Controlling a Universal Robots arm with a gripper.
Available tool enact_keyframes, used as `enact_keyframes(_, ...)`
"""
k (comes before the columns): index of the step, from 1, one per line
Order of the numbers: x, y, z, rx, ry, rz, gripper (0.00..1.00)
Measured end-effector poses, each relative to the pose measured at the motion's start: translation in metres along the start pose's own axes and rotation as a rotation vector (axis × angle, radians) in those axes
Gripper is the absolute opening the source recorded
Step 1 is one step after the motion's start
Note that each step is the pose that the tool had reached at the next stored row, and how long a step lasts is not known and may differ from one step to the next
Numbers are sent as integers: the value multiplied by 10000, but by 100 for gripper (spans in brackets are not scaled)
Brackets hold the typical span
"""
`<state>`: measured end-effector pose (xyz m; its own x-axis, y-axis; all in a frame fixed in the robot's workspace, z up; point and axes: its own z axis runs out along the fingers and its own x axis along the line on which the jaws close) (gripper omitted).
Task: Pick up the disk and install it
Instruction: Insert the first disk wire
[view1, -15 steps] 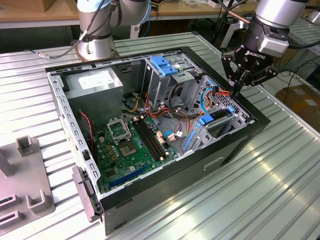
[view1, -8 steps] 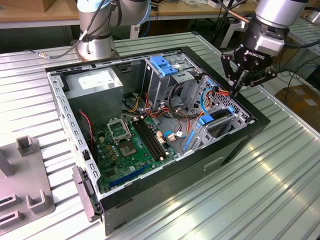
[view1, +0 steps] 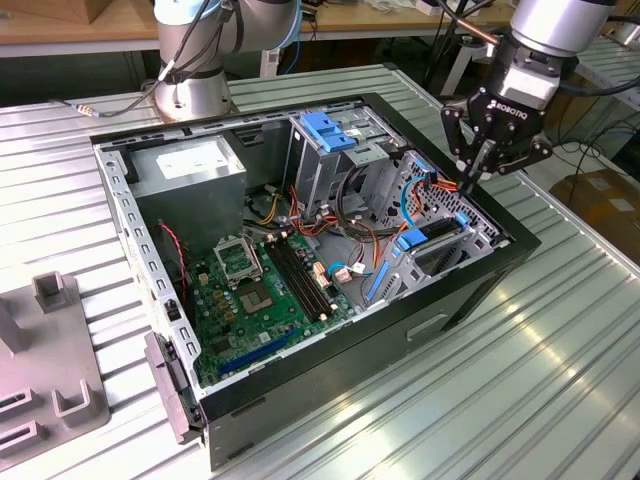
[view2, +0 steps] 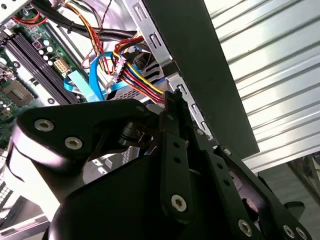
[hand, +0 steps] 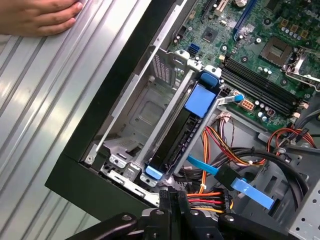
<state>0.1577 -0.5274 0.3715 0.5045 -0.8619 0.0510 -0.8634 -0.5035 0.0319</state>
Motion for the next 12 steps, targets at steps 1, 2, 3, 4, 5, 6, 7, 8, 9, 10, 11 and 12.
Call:
enact_keyframes(1,-5,10,0,0,1,1,17)
enact_keyframes(2,-10,18,0,-1,0,14,17)
enact_keyframes(3,-10,19,0,-5,-2,104,17)
enact_keyframes(4,-11,20,0,-13,-6,238,17)
enact_keyframes(5,-11,20,0,-26,-15,513,17)
enact_keyframes(6,-11,20,0,-38,-22,731,17)
enact_keyframes(7,-12,19,1,-45,-25,856,17)
enact_keyframes(8,-11,20,2,-53,-31,1020,17)
enact_keyframes(9,-11,20,2,-61,-35,1172,17)
enact_keyframes(10,-11,19,3,-71,-41,1357,17)
enact_keyframes(11,-11,19,4,-78,-46,1503,17)
enact_keyframes(12,-11,19,4,-85,-50,1636,17)
